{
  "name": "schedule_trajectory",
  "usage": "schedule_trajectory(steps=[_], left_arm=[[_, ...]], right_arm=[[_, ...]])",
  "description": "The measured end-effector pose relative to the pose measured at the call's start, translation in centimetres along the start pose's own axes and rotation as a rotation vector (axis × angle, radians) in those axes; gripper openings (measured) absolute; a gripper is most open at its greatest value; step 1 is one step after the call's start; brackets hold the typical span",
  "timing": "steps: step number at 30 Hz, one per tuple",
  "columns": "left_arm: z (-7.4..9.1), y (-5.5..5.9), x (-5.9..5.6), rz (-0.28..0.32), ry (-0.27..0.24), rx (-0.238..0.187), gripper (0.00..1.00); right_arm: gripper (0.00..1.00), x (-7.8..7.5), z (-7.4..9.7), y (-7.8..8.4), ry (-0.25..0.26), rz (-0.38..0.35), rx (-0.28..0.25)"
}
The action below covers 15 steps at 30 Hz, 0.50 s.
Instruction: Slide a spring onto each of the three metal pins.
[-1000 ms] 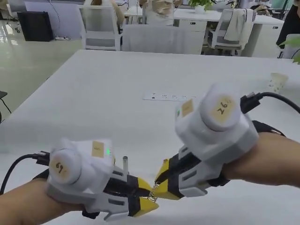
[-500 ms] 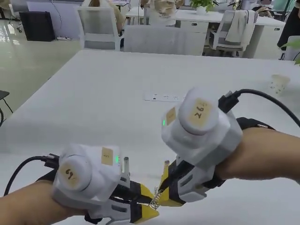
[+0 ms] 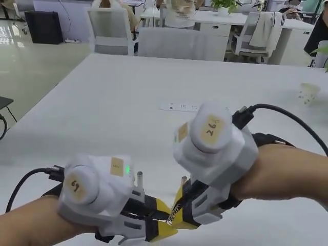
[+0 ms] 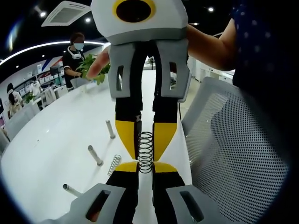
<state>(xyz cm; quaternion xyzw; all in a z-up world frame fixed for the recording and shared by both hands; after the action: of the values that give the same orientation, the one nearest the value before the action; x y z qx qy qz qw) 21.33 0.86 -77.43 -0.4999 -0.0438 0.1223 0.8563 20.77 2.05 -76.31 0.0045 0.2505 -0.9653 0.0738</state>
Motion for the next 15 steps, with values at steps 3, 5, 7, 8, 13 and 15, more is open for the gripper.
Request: schedule_trajectory(steps=[3, 5, 7, 8, 13, 15], left_arm=[[-0.04, -0.07, 0.07, 0.000, -0.001, -0.003, 0.02], [-0.09, -0.10, 0.11, 0.001, 0.000, -0.009, 0.02], [-0.09, -0.10, 0.25, 0.002, -0.005, -0.014, 0.02], [-0.07, -0.10, 0.28, 0.004, -0.007, -0.016, 0.02], [0.06, -0.23, 0.68, 0.023, -0.021, -0.037, 0.03], [0.12, -0.15, 0.79, 0.028, -0.023, -0.037, 0.05]], right_arm=[[0.09, -0.02, 0.03, 0.00, 0.000, 0.004, -0.005], [0.09, -0.04, 0.07, -0.03, 0.002, 0.008, -0.006], [0.09, -0.14, 0.09, -0.03, 0.006, 0.012, -0.004], [0.09, -0.17, 0.10, -0.03, 0.008, 0.015, -0.003], [0.09, -0.50, 0.29, -0.07, 0.015, 0.014, -0.004], [0.09, -0.58, 0.37, 0.02, 0.017, 0.013, 0.000]])
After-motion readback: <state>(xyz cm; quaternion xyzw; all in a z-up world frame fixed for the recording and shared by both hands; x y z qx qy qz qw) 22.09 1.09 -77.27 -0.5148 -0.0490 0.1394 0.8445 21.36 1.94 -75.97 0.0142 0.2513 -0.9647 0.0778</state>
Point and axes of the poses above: the centre of the closed fingertips' face, and the gripper's own axes: z roughly backward along the fingers, x roughly to its left, y roughly out of its underside, the point moved 1 cm from there along z, roughly backward along the fingers, and after that the axes turned 7 degrees about z, right-handed, at the moved point
